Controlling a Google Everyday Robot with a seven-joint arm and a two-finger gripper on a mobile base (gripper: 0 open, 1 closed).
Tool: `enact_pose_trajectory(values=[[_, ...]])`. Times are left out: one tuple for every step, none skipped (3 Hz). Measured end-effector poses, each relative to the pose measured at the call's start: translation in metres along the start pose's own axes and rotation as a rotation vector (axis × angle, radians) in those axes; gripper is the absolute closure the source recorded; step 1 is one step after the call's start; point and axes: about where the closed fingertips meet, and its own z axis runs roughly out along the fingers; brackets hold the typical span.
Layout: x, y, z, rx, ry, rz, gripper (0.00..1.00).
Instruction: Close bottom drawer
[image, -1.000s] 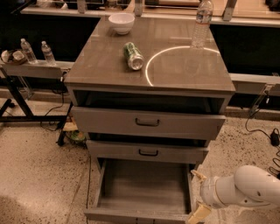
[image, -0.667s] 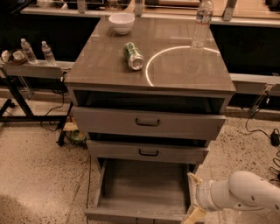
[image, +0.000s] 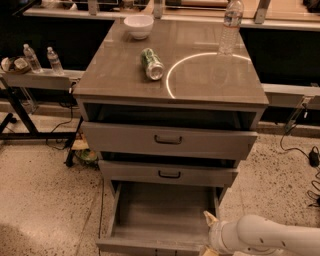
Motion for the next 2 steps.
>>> enact_pose_trajectory(values=[[0.024, -0.018, 0.041, 0.084, 0.018, 0.024, 0.0], [0.047, -0.039, 0.073, 0.17, 0.027, 0.039, 0.0]])
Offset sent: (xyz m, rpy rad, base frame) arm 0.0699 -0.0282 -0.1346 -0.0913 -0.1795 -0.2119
